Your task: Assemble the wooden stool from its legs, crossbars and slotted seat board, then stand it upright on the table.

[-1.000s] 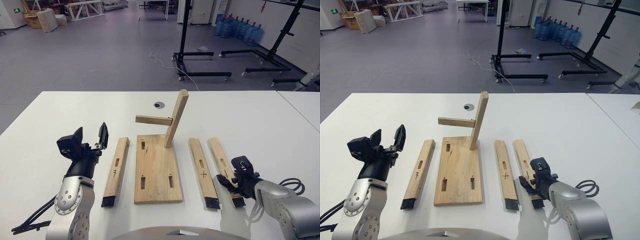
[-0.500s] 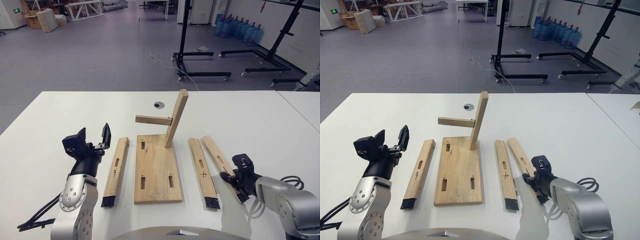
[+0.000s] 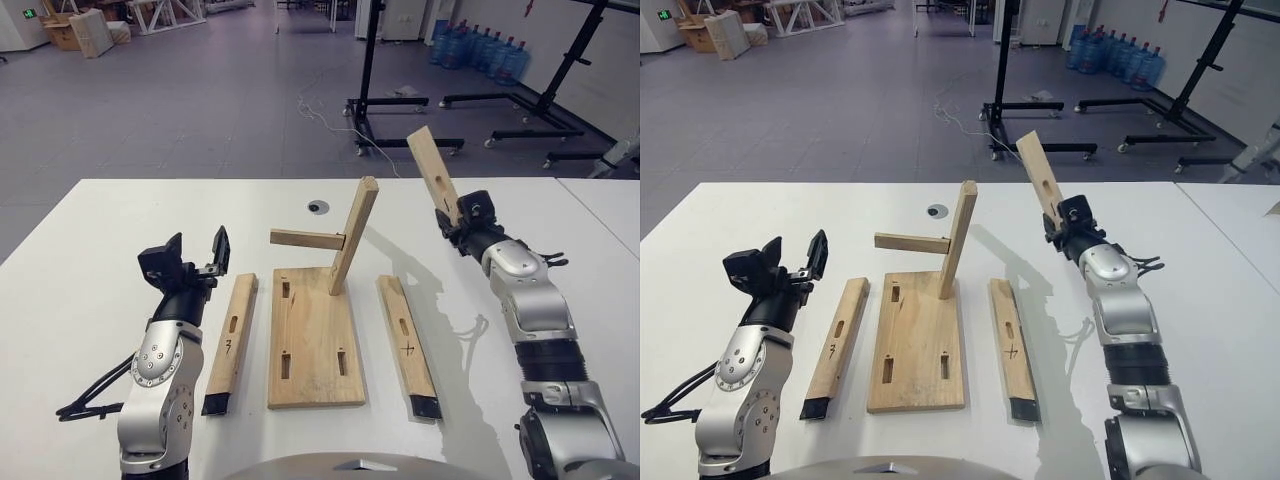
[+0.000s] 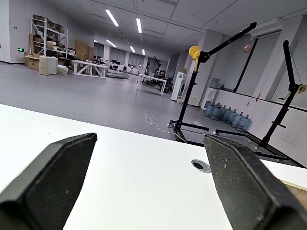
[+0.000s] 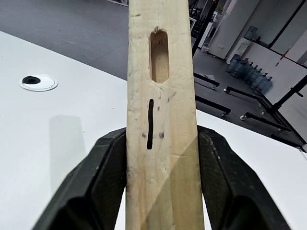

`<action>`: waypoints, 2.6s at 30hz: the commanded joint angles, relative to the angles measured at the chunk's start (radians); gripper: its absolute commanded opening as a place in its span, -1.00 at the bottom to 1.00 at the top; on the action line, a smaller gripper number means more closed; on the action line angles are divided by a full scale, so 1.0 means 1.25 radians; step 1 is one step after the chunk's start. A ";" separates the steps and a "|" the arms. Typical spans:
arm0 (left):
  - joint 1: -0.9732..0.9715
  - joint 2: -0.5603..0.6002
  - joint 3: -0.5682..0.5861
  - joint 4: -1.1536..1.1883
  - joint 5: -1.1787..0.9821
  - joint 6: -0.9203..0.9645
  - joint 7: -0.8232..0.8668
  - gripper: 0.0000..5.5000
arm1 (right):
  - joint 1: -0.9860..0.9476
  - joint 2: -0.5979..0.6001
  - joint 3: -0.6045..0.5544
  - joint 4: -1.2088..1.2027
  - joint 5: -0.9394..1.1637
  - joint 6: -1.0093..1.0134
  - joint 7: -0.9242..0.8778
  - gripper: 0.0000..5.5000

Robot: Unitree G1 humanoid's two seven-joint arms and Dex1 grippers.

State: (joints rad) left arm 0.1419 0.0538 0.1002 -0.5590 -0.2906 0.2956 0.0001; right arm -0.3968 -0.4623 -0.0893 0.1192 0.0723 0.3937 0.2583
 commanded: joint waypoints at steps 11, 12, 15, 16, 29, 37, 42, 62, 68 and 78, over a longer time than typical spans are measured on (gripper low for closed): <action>-0.152 0.180 0.033 -0.064 -0.341 0.094 -0.342 0.47 | -0.237 0.079 -0.011 -0.280 0.329 -0.007 0.225 -0.27; -0.137 0.211 0.027 -0.096 -0.396 0.110 -0.397 0.47 | -0.229 0.066 0.009 -0.322 0.380 0.031 0.273 -0.27; -0.099 0.292 0.022 -0.156 -0.500 0.143 -0.514 0.47 | -0.163 0.041 0.106 -0.395 0.438 0.082 0.397 -0.27; -0.102 0.305 0.024 -0.153 -0.513 0.149 -0.527 0.47 | -0.142 0.038 0.132 -0.402 0.437 0.083 0.419 -0.27; -0.085 0.372 0.079 -0.132 -0.612 0.155 -0.541 0.47 | -0.075 0.011 0.119 -0.417 0.563 0.148 0.522 -0.27; -0.125 0.381 0.084 -0.122 -0.682 0.159 -0.539 0.47 | -0.029 -0.028 0.189 -0.413 0.549 0.152 0.628 -0.27; -0.133 0.385 0.071 -0.124 -0.700 0.160 -0.552 0.47 | -0.029 -0.011 0.200 -0.388 0.547 0.149 0.638 -0.27; -0.095 0.384 0.050 -0.137 -0.688 0.135 -0.629 -0.26 | -0.019 -0.047 0.184 -0.398 0.604 0.198 0.698 -0.27; -0.088 0.378 0.051 -0.113 -0.672 0.125 -0.645 -0.26 | -0.027 -0.035 0.198 -0.378 0.535 0.174 0.648 -0.27; -0.094 0.397 0.113 -0.091 -0.596 0.098 -0.603 -0.27 | 0.012 -0.003 0.160 -0.369 0.486 0.159 0.534 0.47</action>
State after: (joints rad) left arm 0.0121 0.5308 0.2233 -0.6625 -1.0289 0.4227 -0.7432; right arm -0.3980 -0.4620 0.1373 -0.3320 0.6859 0.5951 0.9508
